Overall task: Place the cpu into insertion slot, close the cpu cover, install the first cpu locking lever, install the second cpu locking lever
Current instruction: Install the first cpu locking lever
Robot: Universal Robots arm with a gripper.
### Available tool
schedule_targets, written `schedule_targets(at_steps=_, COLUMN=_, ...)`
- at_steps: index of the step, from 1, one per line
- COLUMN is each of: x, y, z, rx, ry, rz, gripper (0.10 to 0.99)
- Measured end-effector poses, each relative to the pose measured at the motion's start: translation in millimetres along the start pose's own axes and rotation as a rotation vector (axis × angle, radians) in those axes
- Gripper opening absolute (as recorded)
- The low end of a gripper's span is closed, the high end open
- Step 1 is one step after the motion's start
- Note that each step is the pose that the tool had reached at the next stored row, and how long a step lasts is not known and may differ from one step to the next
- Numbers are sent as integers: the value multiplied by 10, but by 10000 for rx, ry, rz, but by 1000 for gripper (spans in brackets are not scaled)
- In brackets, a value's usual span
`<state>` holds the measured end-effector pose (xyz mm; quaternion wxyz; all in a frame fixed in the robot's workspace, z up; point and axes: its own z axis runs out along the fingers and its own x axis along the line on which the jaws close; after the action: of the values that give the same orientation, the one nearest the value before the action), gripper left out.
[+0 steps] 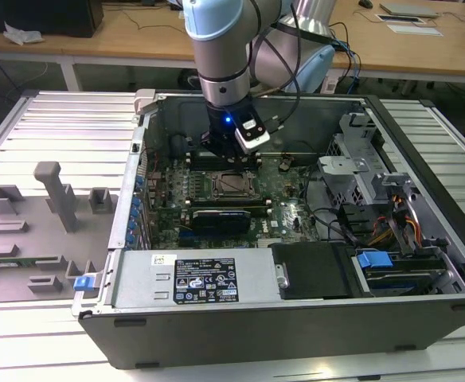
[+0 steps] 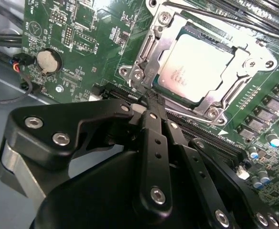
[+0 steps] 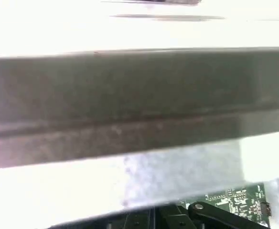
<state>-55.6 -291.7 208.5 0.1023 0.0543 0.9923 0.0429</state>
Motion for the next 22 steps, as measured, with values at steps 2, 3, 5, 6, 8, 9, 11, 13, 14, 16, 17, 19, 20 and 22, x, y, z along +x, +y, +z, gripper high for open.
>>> schedule_targets(at_steps=2, x=0, y=14, z=-8, rx=3, ry=-2, rz=1, gripper=106)
schedule_targets(at_steps=3, x=1, y=24, z=-8, rx=4, ry=-1, rz=0, gripper=106)
schedule_targets(at_steps=5, x=4, y=46, z=-6, rx=4, ry=-1, rz=0, gripper=106)
schedule_targets(at_steps=6, x=4, y=54, z=-6, rx=4, ry=-1, rz=0, gripper=106)
schedule_targets(at_steps=8, x=5, y=59, z=-6, rx=5, ry=0, rz=1, gripper=106)
schedule_targets(at_steps=9, x=5, y=62, z=-5, rx=4, ry=0, rz=0, gripper=106)
schedule_targets(at_steps=11, x=5, y=64, z=-5, rx=3, ry=-1, rz=-1, gripper=106)
schedule_targets(at_steps=13, x=6, y=65, z=-2, rx=3, ry=-1, rz=1, gripper=106)
schedule_targets(at_steps=14, x=7, y=63, z=3, rx=3, ry=-1, rz=2, gripper=106)
schedule_targets(at_steps=16, x=9, y=57, z=14, rx=3, ry=-1, rz=0, gripper=106)
schedule_targets(at_steps=17, x=10, y=54, z=21, rx=3, ry=-1, rz=0, gripper=106)
schedule_targets(at_steps=19, x=13, y=46, z=40, rx=4, ry=0, rz=0, gripper=106)
schedule_targets(at_steps=20, x=15, y=42, z=49, rx=4, ry=-1, rz=0, gripper=106)
schedule_targets(at_steps=22, x=18, y=34, z=67, rx=5, ry=-1, rz=0, gripper=106)
